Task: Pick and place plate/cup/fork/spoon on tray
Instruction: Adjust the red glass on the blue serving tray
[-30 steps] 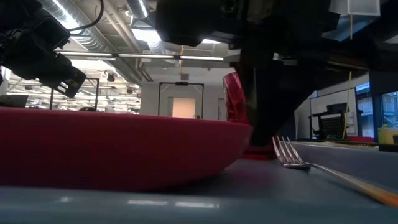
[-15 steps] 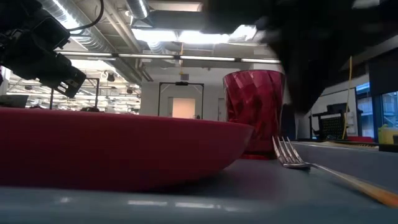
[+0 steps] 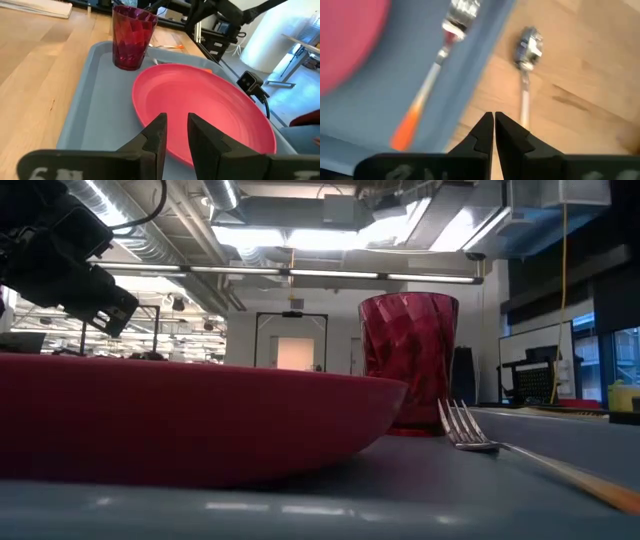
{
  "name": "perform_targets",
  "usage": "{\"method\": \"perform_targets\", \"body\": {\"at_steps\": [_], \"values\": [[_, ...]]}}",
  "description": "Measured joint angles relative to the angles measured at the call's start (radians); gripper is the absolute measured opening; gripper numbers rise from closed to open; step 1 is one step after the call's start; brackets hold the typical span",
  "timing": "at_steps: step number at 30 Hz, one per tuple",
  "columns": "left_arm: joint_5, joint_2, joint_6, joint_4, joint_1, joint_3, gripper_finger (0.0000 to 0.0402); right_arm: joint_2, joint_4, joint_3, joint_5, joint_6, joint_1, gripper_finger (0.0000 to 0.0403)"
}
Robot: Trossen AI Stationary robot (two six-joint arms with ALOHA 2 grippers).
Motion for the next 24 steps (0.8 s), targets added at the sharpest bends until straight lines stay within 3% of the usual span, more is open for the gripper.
{"method": "perform_targets", "body": {"at_steps": [7, 13, 19, 24], "values": [[0.0, 0.0, 0.0, -0.003, 0.0, 0.0, 0.0069, -0.18, 0.0, -0.281, -0.005, 0.053, 0.036, 0.0023], [0.0, 0.0, 0.0, -0.003, 0.0, 0.0, 0.0069, -0.36, 0.091, -0.575, 0.116, 0.163, 0.028, 0.0023], [0.0, 0.0, 0.0, -0.003, 0.0, 0.0, 0.0069, -0.45, 0.471, -0.773, 0.156, -0.062, -0.083, 0.0023], [0.0, 0.0, 0.0, -0.003, 0.0, 0.0, 0.0069, -0.452, 0.507, -0.826, 0.177, -0.182, -0.179, 0.0023]]}}
